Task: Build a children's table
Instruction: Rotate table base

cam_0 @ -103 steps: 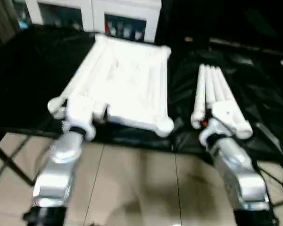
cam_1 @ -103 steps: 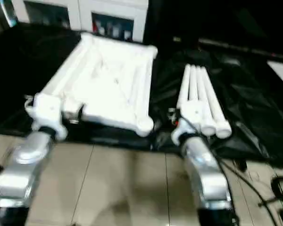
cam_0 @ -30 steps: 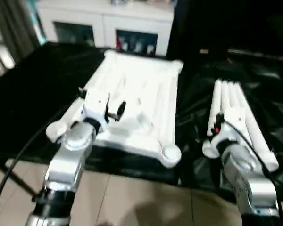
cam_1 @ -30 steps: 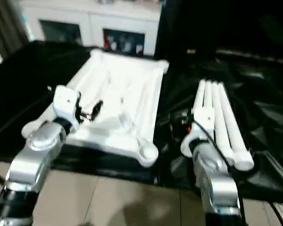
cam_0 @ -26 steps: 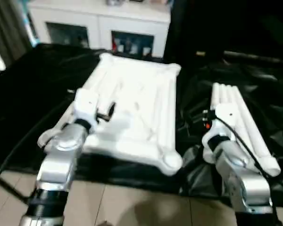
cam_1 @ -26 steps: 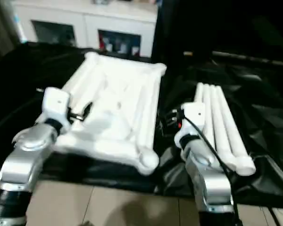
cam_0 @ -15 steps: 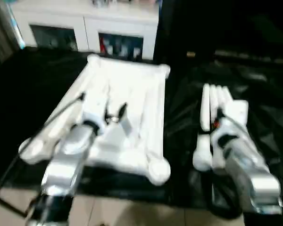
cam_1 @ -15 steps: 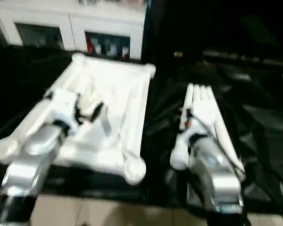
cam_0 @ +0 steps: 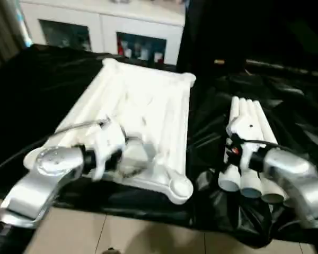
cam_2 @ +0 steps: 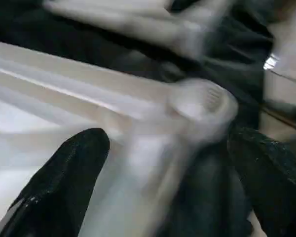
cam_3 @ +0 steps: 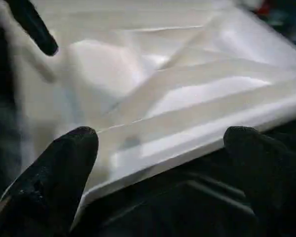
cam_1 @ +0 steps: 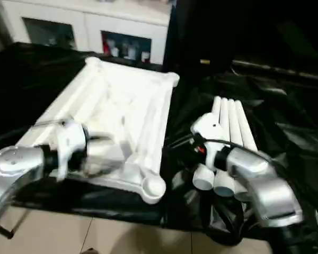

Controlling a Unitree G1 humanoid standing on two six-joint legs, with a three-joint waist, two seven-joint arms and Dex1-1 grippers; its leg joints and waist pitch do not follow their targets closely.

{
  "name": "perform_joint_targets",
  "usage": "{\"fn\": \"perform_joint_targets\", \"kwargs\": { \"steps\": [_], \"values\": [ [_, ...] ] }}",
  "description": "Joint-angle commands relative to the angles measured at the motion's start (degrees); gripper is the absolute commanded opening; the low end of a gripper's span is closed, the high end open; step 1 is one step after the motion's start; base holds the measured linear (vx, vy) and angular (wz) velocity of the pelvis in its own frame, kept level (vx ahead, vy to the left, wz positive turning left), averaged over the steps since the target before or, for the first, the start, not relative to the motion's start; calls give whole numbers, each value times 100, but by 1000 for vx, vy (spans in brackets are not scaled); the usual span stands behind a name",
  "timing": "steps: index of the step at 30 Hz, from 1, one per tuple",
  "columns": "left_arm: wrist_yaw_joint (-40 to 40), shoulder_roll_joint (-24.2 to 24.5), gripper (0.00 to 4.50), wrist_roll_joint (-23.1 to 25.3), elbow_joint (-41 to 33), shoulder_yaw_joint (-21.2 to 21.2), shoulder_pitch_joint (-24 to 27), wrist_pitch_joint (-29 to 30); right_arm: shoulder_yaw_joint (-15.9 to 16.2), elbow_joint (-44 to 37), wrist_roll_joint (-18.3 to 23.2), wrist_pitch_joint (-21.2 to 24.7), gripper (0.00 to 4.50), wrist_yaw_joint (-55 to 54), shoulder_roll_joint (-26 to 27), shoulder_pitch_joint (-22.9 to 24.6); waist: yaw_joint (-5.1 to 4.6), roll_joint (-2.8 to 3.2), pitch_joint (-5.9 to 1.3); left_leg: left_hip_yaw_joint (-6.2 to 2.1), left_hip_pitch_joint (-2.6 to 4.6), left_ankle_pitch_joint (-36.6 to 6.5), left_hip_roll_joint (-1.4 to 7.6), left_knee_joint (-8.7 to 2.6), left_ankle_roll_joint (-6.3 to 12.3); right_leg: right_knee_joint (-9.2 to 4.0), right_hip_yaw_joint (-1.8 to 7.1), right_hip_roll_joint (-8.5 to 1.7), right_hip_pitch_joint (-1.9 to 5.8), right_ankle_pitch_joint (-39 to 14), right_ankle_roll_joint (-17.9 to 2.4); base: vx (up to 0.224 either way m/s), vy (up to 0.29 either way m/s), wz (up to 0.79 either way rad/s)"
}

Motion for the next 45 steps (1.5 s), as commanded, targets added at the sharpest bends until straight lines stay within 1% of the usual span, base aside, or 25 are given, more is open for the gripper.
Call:
{"fn": "perform_joint_targets", "kwargs": {
  "steps": [1, 2, 3, 4, 5, 6, 9, 10, 12, 13, 16, 17, 18, 20, 22, 23, 26, 27, 29, 30, 34, 37, 40, 44, 45],
  "values": [
    [-307, 185, 417, 214, -68, -365, -110, 133, 140, -126, 60, 2, 450, 412, -239, -72, 24, 79, -161, -139, 149, -1805, 431, -596, -276, -663, 353, -575, 8, -1846, -923, -57, 13, -3],
    [-329, 237, 417, 317, -22, -456, -145, 133, 174, -141, 46, 8, 450, 477, -289, -71, 27, 74, -169, -141, 129, -1685, 437, -604, -281, -648, 352, -571, 18, -1719, -902, -57, 13, -3],
    [-328, 265, 409, 434, 47, -533, -183, 92, 198, -151, 32, 1, 450, 531, -319, -68, 46, 78, -201, -133, 107, -1399, 445, -605, -259, -603, 339, -551, 28, -1309, -906, 0, 0, 0],
    [-199, 169, 406, 732, 395, -645, -345, -129, 276, -184, -3, -6, 450, 674, -414, -45, 68, 80, -224, -110, 113, -1227, 443, -591, -216, -579, 334, -531, 13, -977, -915, 0, 0, 0],
    [-166, 129, 399, 823, 515, -671, -401, -246, 304, -191, -21, -13, 450, 722, -448, -38, 83, 85, -226, -97, 133, -1234, 441, -577, -206, -580, 336, -525, -17, -912, -935, 0, 0, 0],
    [-81, 9, 386, 920, 749, -684, -531, -368, 360, -205, -57, -39, 450, 803, -506, -16, 91, 75, -229, -81, 113, -1178, 435, -568, -202, -579, 350, -535, 1, -809, -967, 0, 0, 0],
    [-83, -75, 368, 976, 966, -702, -674, -573, 410, -211, -67, -65, 450, 864, -548, 0, 108, 46, -260, -80, 74, -896, 435, -556, -143, -534, 343, -551, 30, -406, -1056, 0, 0, 0],
    [-73, -125, 362, 958, 1085, -697, -795, -643, 438, -212, -60, -90, 450, 876, -552, 4, 113, 61, -265, -80, 78, -842, 432, -546, -119, -527, 341, -547, 25, -309, -1077, 0, 0, 0],
    [-89, -142, 341, 965, 1181, -720, -892, -750, 471, -188, -74, -110, 450, 863, -533, 1, 105, 51, -298, -66, 60, -541, 421, -514, -23, -474, 340, -531, 46, 263, -1167, 0, 0, 0],
    [-129, -135, 333, 956, 1192, -737, -907, -743, 474, -188, -71, -107, 450, 861, -524, 6, 105, 76, -309, -71, 51, -406, 419, -506, 27, -442, 335, -524, 57, 532, -1209, 0, 0, 0],
    [-486, -107, 307, 915, 1296, -859, -986, -774, 494, -235, -42, -58, 450, 862, -469, 71, 101, 69, -335, -47, 65, -244, 410, -473, 146, -415, 343, -511, 52, 920, -1297, 0, 0, 0],
    [-511, -107, 295, 913, 1304, -866, -990, -776, 495, -241, -39, -55, 450, 863, -468, 77, 101, 69, -335, -47, 65, -244, 410, -473, 146, -415, 343, -511, 52, 920, -1297, 0, 0, 0],
    [-627, -124, 288, 892, 1359, -870, -1003, -830, 494, -259, -30, -42, 450, 867, -466, 98, 108, 81, -339, -37, 60, -127, 408, -462, 207, -400, 345, -497, 41, 1156, -1338, 0, 0, 0],
    [-917, -131, 273, 746, 1425, -884, -1038, -786, 500, -311, -19, -29, 450, 869, -477, 166, 115, 112, -337, -31, 66, -168, 412, -461, 220, -399, 343, -499, 28, 1178, -1384, 0, 0, 0],
    [-1040, -123, 250, 665, 1404, -910, -1037, -778, 497, -345, 5, 20, 450, 844, -479, 215, 114, 124, -321, -34, 75, -372, 430, -482, 162, -411, 342, -504, 26, 1026, -1421, 0, 0, 0],
    [-1062, -120, 250, 658, 1413, -928, -1042, -792, 509, -353, 4, 18, 450, 841, -480, 229, 113, 134, -316, -33, 78, -422, 432, -486, 152, -417, 343, -505, 21, 980, -1431, 0, 0, 0],
    [-983, -187, 229, 762, 1570, -958, -1100, -961, 542, -369, -9, 14, 450, 820, -463, 250, 114, 128, -299, -33, 77, -624, 440, -505, 80, -446, 349, -521, 25, 650, -1437, 0, 0, 0],
    [-941, -221, 206, 819, 1642, -960, -1126, -1032, 545, -386, -3, 25, 450, 821, -456, 256, 110, 124, -296, -27, 78, -642, 434, -503, 69, -452, 351, -518, 21, 599, -1430, 0, 0, 0],
    [-762, -379, 199, 971, 1903, -918, -1216, -1250, 557, -488, 81, 112, 450, 869, -435, 277, 109, 132, -292, -31, 76, -669, 439, -505, 47, -464, 356, -522, 23, 514, -1412, 0, 0, 0],
    [-748, -397, 195, 990, 1936, -913, -1229, -1271, 559, -507, 97, 129, 450, 881, -436, 281, 116, 119, -298, -37, 76, -664, 449, -506, 39, -466, 357, -539, 32, 486, -1393, 0, 0, 0],
    [-717, -438, 153, 1175, 2133, -968, -1281, -1403, 575, -627, 203, 243, 450, 934, -417, 292, 109, 106, -306, -40, 61, -511, 444, -498, 109, -448, 356, -532, 32, 638, -1345, 0, 0, 0],
    [-716, -425, 139, 1225, 2192, -1032, -1291, -1443, 598, -606, 183, 227, 450, 934, -408, 283, 112, 110, -310, -37, 65, -458, 443, -490, 128, -439, 354, -534, 25, 728, -1378, 0, 0, 0],
    [-776, -400, 111, 1308, 2281, -1087, -1272, -1527, 612, -558, 149, 212, 450, 929, -399, 251, 108, 111, -299, -32, 75, -536, 446, -498, 118, -450, 354, -528, 11, 636, -1378, 0, 0, 0],
    [-819, -376, 94, 1375, 2333, -1093, -1253, -1574, 633, -513, 104, 192, 450, 922, -433, 241, 118, 107, -299, -34, 75, -583, 450, -506, 72, -455, 354, -538, 13, 527, -1366, 0, 0, 0],
    [-819, -376, 72, 1375, 2333, -1093, -1253, -1574, 633, -513, 104, 192, 450, 922, -433, 241, 117, 111, -297, -37, 73, -584, 453, -509, 68, -453, 354, -541, 14, 533, -1367, 0, 0, 0]
  ]
}}
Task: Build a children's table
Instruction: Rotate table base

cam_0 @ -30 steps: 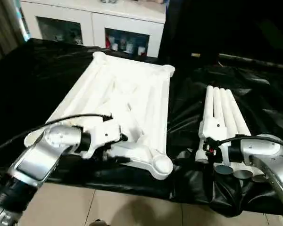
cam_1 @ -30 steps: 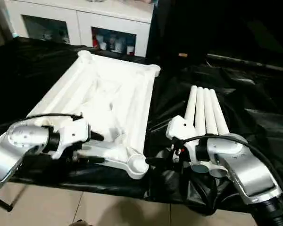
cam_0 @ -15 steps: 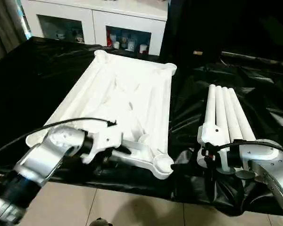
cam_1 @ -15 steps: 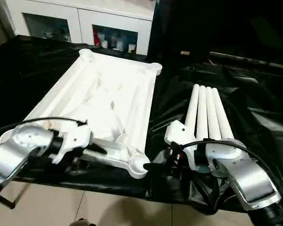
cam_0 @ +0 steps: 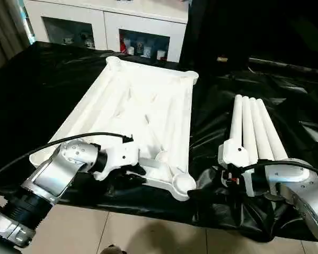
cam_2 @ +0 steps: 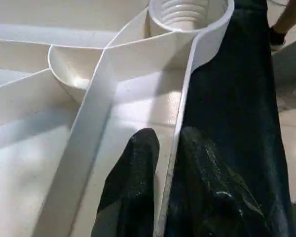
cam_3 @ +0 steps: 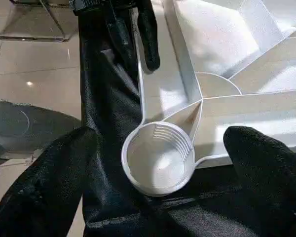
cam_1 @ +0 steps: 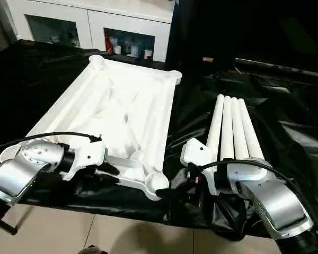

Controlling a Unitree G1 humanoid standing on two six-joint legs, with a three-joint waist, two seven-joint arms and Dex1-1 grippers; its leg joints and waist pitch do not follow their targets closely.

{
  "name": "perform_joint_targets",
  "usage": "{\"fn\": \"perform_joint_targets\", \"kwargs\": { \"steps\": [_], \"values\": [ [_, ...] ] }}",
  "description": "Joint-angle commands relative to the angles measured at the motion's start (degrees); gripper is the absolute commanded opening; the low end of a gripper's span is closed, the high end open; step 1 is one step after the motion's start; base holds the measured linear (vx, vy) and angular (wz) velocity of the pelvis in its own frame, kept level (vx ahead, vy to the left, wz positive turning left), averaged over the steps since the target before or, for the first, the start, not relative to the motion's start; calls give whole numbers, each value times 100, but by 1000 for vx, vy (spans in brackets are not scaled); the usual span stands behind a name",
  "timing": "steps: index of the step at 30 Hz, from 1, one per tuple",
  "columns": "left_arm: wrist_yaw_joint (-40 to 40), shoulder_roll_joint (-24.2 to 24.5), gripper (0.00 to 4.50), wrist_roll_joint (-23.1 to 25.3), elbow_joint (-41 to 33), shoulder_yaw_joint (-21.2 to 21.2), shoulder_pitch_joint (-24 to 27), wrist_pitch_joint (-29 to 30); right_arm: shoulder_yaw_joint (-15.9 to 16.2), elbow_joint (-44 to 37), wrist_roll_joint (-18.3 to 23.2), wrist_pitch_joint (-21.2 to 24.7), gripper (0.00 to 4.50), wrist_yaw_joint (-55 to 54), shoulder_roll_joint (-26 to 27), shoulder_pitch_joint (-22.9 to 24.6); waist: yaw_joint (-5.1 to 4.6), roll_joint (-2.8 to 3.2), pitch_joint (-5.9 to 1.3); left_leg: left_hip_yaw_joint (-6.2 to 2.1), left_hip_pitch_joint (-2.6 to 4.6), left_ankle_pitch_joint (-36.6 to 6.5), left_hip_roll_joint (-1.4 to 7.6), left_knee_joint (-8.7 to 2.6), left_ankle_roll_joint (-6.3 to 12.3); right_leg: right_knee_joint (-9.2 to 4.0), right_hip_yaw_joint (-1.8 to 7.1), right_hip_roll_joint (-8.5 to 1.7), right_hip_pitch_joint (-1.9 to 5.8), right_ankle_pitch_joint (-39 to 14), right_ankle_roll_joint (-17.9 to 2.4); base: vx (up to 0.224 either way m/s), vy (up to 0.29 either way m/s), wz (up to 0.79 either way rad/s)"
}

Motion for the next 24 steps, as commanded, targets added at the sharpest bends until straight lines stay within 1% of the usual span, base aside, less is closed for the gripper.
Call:
{"fn": "perform_joint_targets", "kwargs": {
  "steps": [1, 3, 4, 5, 7, 8, 9, 10, 11, 13, 14, 15, 17, 18, 19, 21, 22, 23, 24],
  "values": [
    [-41, 22, 67, 77, 12, -22, -12, -50, 22, 26, -23, 0, 450, 17, -61, -42, 11, 75, -312, -153, 152, -645, 405, -482, 30, -412, 289, -550, 126, 438, -1381, 0, 0, 0],
    [-92, 38, 60, 64, 15, -35, 2, -36, 30, 55, -39, -5, 450, 21, -62, -54, 10, 73, -312, -150, 150, -630, 401, -480, 40, -411, 289, -551, 126, 456, -1383, 0, 0, 0],
    [-57, 33, 49, 94, 37, -43, -1, -41, 40, 62, -58, -14, 450, 20, -67, -57, 11, 66, -309, -151, 146, -624, 402, -482, 48, -412, 290, -553, 129, 445, -1385, 0, 0, 0],
    [-38, 25, 28, 116, 60, -43, -7, -54, 45, 66, -66, -17, 450, 19, -69, -59, 10, 65, -313, -152, 146, -610, 403, -480, 50, -408, 288, -551, 130, 460, -1386, 0, 0, 0],
    [61, 3, 24, 230, 183, -54, -48, -74, 55, 80, -78, -23, 450, 12, -61, -72, 5, 65, -312, -151, 144, -591, 399, -477, 69, -409, 291, -550, 129, 503, -1383, 0, 0, 0],
    [83, 9, 18, 273, 227, -61, -62, -97, 55, 91, -91, -30, 450, -2, -54, -83, 11, 80, -313, -154, 146, -594, 404, -478, 67, -408, 292, -556, 129, 500, -1385, 0, 0, 0],
    [100, 11, 18, 291, 249, -60, -67, -102, 52, 101, -102, -37, 450, -16, -47, -88, 4, 69, -314, -151, 140, -591, 401, -478, 56, -406, 291, -554, 134, 513, -1384, 0, 0, 0],
    [237, 7, 5, 380, 368, -22, -91, -156, 33, 138, -135, -57, 450, -80, -18, -100, -16, 73, -308, -163, 119, -608, 398, -490, 43, -402, 287, -553, 150, 493, -1378, 0, 0, 0],
    [237, 7, 2, 380, 368, -22, -91, -156, 33, 138, -135, -57, 450, -80, -18, -100, -27, 64, -306, -166, 105, -617, 392, -490, 43, -409, 285, -552, 161, 465, -1364, 0, 0, 0],
    [547, -14, 1, 503, 612, 118, -159, -186, 5, 177, -155, -87, 450, -146, 21, -109, -35, 62, -301, -161, 128, -757, 386, -489, -16, -432, 289, -555, 148, 241, -1332, 0, 0, 0],
    [611, -14, 1, 525, 670, 156, -179, -205, -3, 183, -154, -88, 450, -158, 30, -112, -36, 66, -300, -162, 127, -786, 384, -491, -27, -438, 293, -554, 150, 202, -1330, 0, 0, 0],
    [740, -22, 1, 549, 766, 238, -227, -202, -4, 191, -154, -95, 450, -161, 34, -117, -44, 46, -296, -161, 119, -823, 379, -497, -34, -450, 295, -555, 161, 115, -1304, 0, 0, 0],
    [876, 3, 1, 573, 918, 353, -311, -232, -4, 208, -159, -101, 450, -170, 35, -130, -42, 45, -294, -162, 124, -812, 373, -501, -23, -467, 300, -553, 159, 8, -1259, 0, 0, 0],
    [942, 31, 1, 596, 1006, 401, -356, -266, -7, 224, -164, -108, 450, -180, 40, -140, -44, 25, -294, -158, 121, -796, 366, -498, -16, -473, 301, -548, 163, -16, -1243, 0, 0, 0],
    [963, 73, 1, 612, 1084, 430, -384, -328, -9, 239, -168, -113, 450, -192, 46, -150, -46, 30, -294, -161, 121, -769, 360, -499, -7, -484, 300, -549, 161, -84, -1214, 0, 0, 0],
    [973, 179, 1, 629, 1192, 489, -397, -492, -9, 266, -188, -131, 450, -222, 57, -166, -56, 37, -305, -163, 123, -716, 362, -500, -2, -469, 297, -538, 157, 6, -1213, 0, 0, 0],
    [935, 259, 1, 601, 1285, 528, -398, -790, 2, 312, -205, -161, 450, -237, 59, -191, -53, 16, -308, -156, 128, -662, 355, -492, 35, -463, 297, -530, 149, 107, -1222, 0, 0, 0],
    [929, 268, 1, 591, 1306, 535, -401, -851, 5, 326, -208, -169, 450, -240, 59, -198, -52, 29, -320, -152, 143, -624, 360, -488, 50, -450, 295, -533, 144, 202, -1248, 0, 0, 0],
    [934, 267, 1, 579, 1345, 540, -405, -1002, 5, 345, -221, -178, 450, -241, 68, -208, -48, 33, -325, -149, 148, -540, 370, -484, 99, -430, 292, -524, 136, 415, -1299, 0, 0, 0]
  ]
}}
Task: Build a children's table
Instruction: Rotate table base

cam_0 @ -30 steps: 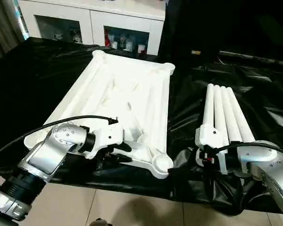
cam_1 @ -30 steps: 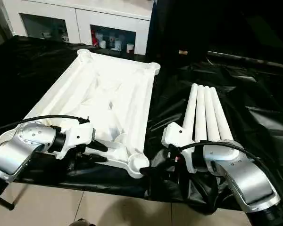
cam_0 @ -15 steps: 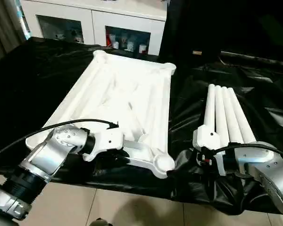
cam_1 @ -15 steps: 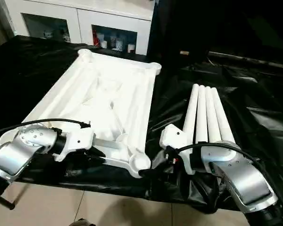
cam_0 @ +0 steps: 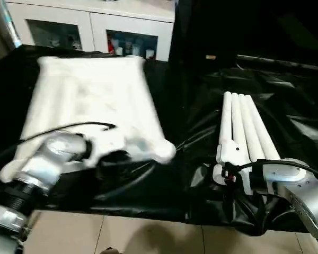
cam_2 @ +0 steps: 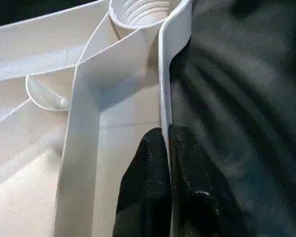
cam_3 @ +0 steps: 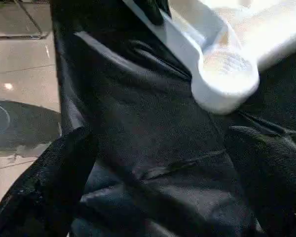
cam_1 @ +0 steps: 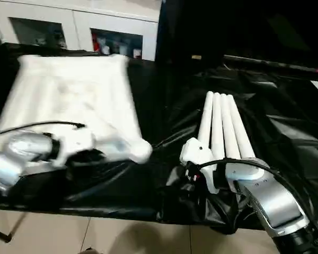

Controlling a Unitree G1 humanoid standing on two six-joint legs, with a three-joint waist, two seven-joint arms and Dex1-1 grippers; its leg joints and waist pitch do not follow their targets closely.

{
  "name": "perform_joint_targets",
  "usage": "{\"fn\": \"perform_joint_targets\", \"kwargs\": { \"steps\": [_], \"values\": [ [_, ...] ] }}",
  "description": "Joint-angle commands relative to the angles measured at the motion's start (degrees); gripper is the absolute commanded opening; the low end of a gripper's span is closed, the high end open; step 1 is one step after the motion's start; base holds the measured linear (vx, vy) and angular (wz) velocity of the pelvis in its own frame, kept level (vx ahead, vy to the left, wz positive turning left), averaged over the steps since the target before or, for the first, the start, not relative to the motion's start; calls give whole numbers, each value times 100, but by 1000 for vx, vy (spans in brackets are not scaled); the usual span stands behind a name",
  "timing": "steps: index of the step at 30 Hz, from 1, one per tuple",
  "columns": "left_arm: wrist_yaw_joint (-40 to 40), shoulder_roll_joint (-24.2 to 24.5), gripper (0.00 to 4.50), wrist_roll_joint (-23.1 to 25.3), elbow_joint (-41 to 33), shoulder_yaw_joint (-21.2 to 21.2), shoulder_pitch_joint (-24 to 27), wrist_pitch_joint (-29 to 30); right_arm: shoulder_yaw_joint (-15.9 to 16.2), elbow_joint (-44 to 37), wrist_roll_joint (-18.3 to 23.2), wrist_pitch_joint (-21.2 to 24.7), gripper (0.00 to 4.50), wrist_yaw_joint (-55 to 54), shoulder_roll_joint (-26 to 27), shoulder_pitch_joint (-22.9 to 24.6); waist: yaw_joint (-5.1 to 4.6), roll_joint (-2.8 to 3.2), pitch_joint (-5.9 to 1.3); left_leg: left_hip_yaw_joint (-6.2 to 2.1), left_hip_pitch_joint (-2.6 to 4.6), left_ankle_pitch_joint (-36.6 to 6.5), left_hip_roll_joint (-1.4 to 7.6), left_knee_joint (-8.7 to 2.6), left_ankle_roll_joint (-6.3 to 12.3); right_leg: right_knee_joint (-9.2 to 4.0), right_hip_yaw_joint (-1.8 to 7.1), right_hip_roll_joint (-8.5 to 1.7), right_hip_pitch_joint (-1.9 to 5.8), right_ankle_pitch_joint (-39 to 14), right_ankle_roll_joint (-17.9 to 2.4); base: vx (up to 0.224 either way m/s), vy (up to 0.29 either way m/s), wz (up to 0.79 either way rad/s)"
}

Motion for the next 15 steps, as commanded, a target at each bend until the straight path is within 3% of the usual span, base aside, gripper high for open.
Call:
{"fn": "perform_joint_targets", "kwargs": {
  "steps": [1, 5, 11, 14, 15],
  "values": [
    [99, 49, 1, 135, 82, 65, -60, -354, -83, 51, -44, -63, 450, -18, 8, -142, 56, 49, -335, -145, 93, -488, 367, -396, 195, -401, 292, -521, 153, 592, -1348, 0, 0, 0],
    [-23, 70, 1, 65, 219, 99, -33, -753, -72, 95, -88, -96, 450, -37, 28, -151, 107, 56, -348, -138, 103, -325, 378, -392, 270, -362, 279, -522, 150, 978, -1445, 0, 0, 0],
    [-292, -22, 1, -180, 212, 197, -8, -1088, -92, 83, -70, -116, 450, -80, 34, -147, 164, 61, -326, -131, 116, -540, 390, -416, 163, -391, 287, -549, 146, 703, -1404, 0, 0, 0],
    [-568, 24, 30, -524, -95, 327, 75, -624, -211, 46, -17, -49, 450, -177, 83, -146, 175, 78, -330, -128, 123, -548, 388, -417, 112, -377, 289, -546, 139, 713, -1397, 0, 0, 0],
    [-645, 38, 59, -709, -243, 424, 103, -405, -294, 46, 28, -4, 450, -235, 126, -165, 172, 63, -331, -123, 124, -532, 388, -420, 81, -365, 288, -549, 137, 758, -1433, 0, 0, 0]
  ]
}}
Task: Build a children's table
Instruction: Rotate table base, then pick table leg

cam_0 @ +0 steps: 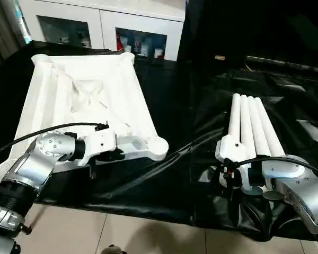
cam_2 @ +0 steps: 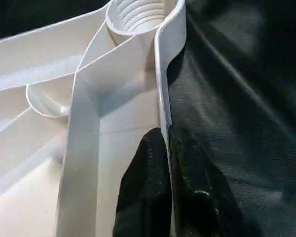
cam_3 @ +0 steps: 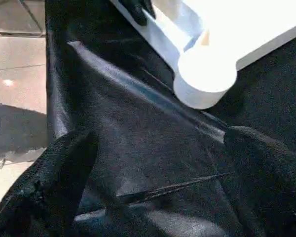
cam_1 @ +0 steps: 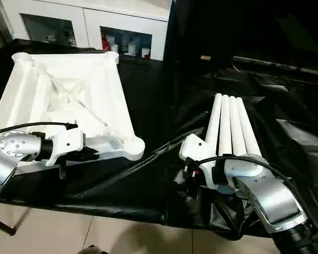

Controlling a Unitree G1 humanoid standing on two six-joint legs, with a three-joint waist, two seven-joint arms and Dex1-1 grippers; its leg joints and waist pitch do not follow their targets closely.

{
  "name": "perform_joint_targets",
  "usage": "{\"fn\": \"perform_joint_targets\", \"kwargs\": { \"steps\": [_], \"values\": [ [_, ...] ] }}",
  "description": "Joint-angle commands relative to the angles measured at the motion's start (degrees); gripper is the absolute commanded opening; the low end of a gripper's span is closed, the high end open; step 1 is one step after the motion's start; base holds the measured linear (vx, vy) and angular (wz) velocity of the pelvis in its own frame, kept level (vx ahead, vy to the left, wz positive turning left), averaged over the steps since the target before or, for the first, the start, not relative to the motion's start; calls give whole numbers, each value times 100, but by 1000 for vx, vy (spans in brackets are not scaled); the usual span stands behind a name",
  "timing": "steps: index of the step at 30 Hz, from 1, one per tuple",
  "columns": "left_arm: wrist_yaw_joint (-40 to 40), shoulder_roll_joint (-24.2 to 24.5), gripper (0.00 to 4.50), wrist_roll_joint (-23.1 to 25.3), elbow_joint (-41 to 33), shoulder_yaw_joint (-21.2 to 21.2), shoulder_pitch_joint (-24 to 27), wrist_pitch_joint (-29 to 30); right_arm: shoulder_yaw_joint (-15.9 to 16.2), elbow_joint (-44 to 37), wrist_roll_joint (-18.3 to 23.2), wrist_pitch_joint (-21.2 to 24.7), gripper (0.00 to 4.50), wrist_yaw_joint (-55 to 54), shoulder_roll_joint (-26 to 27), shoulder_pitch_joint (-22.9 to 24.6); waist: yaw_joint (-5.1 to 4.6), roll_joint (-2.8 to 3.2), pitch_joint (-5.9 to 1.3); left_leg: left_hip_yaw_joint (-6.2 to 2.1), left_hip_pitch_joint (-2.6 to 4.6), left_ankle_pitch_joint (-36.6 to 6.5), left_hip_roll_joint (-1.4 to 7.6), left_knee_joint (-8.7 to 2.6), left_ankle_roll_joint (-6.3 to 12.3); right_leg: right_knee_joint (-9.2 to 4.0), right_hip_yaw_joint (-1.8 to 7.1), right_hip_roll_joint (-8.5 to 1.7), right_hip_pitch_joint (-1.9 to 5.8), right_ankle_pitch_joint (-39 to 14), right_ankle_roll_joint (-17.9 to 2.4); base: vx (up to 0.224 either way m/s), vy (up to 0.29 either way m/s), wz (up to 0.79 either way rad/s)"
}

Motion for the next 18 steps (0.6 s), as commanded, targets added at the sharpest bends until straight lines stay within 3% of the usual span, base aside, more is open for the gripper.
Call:
{"fn": "perform_joint_targets", "kwargs": {
  "steps": [1, 3, 6, 8, 12, 13, 14, 15, 16, 17, 18],
  "values": [
    [-171, 12, 62, -495, -565, 286, -35, 315, -318, -5, 91, 50, 450, -192, 60, -39, 7, 70, -337, -121, 137, -509, 385, -409, 65, -341, 293, -546, 140, 768, -1446, 0, 0, 0],
    [-179, 68, 74, -628, -727, 414, -27, 495, -442, 33, 66, 102, 450, -433, 172, -116, 20, 80, -335, -117, 142, -475, 385, -411, 49, -334, 286, -532, 131, 806, -1496, 0, 0, 0],
    [-219, 147, 98, -890, -1003, 646, -14, 759, -577, 118, -79, 158, 450, -889, 355, -219, 6, 71, -313, -113, 147, -631, 365, -431, -56, -364, 282, -530, 124, 410, -1451, 0, 0, 0],
    [-32, 188, 118, -1199, -1357, 1056, -101, 1165, -686, 236, -444, 779, 450, -1784, 630, -494, -33, 93, -308, -115, 161, -677, 351, -451, -220, -365, 277, -497, 112, 199, -1418, 0, 0, 0],
    [518, 100, 150, -974, -1699, 1175, -112, 1475, -794, 438, -669, 1651, 450, -2532, 995, -854, -54, 95, -310, -110, 167, -639, 343, -444, -307, -378, 292, -501, 117, 175, -1321, 0, 0, 0],
    [564, 1, 150, -1076, -2010, 1113, 20, 1724, -963, 701, -691, 2104, 450, -2915, 1261, -1071, -81, 94, -321, -121, 148, -518, 342, -452, -334, -347, 290, -504, 128, 286, -1344, 0, 0, 0],
    [568, -12, 150, -1102, -2083, 1098, 47, 1804, -1030, 751, -682, 2192, 450, -3021, 1331, -1113, -77, 101, -331, -113, 160, -472, 341, -442, -345, -351, 286, -502, 118, 332, -1346, 0, 0, 0],
    [572, -38, 150, -1133, -2247, 1046, 111, 1967, -1214, 876, -668, 2430, 450, -3290, 1506, -1222, -78, 66, -332, -103, 160, -406, 343, -437, -349, -349, 292, -499, 122, 417, -1342, 0, 0, 0],
    [599, -86, 150, -1105, -2402, 961, 177, 2062, -1464, 1013, -642, 2682, 450, -3594, 1699, -1347, -88, 84, -339, -97, 142, -262, 326, -437, -335, -329, 298, -485, 130, 595, -1319, 0, 0, 0],
    [685, -199, 150, -1112, -2599, 867, 254, 2164, -1708, 1139, -639, 2926, 450, -3911, 1857, -1478, -88, 56, -351, -97, 142, -158, 322, -431, -328, -321, 292, -478, 136, 688, -1308, 0, 0, 0],
    [728, -263, 150, -1133, -2663, 835, 276, 2204, -1783, 1186, -658, 2999, 450, -4010, 1896, -1526, -85, 66, -357, -93, 139, -105, 316, -423, -330, -313, 293, -477, 140, 758, -1307, 0, 0, 0]
  ]
}}
